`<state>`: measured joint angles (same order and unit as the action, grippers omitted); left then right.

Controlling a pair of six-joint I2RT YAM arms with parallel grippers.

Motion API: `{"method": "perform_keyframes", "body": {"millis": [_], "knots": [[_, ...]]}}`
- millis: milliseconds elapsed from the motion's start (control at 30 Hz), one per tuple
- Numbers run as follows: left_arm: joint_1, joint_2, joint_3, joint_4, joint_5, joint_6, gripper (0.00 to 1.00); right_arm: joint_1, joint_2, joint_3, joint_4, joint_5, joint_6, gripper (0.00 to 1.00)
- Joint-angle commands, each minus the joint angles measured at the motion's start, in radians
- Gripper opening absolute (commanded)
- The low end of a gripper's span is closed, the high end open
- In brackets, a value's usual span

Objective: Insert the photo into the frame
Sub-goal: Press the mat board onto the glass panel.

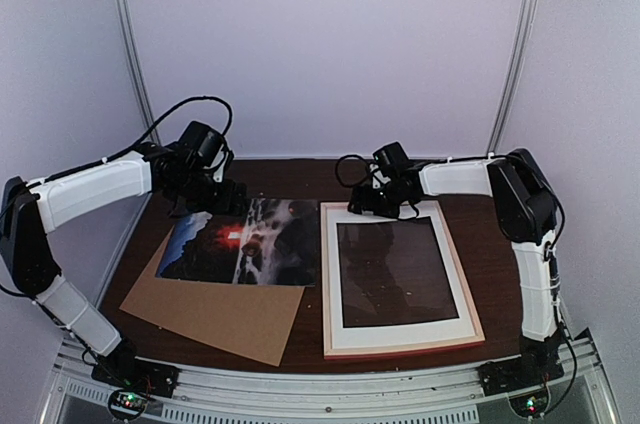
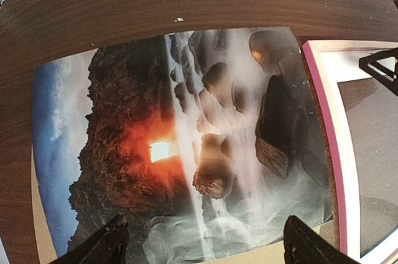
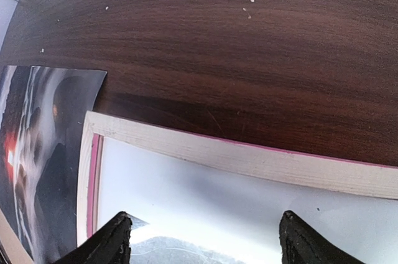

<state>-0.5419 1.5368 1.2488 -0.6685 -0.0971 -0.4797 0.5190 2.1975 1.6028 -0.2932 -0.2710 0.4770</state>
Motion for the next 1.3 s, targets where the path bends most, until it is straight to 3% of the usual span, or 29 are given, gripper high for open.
{"method": "perform_keyframes", "body": {"millis": [0, 633, 833, 1267], "knots": [[0.012, -0.031, -0.016, -0.005, -0.023, 0.015, 0.87, -0.008, 0.0, -0.027, -0.014, 0.017, -0.002, 0.82], [0.023, -0.032, -0.025, -0.005, -0.028, 0.018, 0.89, -0.118, -0.175, -0.124, 0.0, -0.039, 0.004, 0.83], [0.024, -0.03, -0.026, -0.005, -0.029, 0.018, 0.9, -0.172, -0.182, -0.158, -0.003, -0.048, -0.011, 0.83], [0.034, -0.023, -0.038, -0.005, -0.039, 0.018, 0.91, -0.143, -0.141, -0.134, 0.013, -0.111, -0.001, 0.82]]}}
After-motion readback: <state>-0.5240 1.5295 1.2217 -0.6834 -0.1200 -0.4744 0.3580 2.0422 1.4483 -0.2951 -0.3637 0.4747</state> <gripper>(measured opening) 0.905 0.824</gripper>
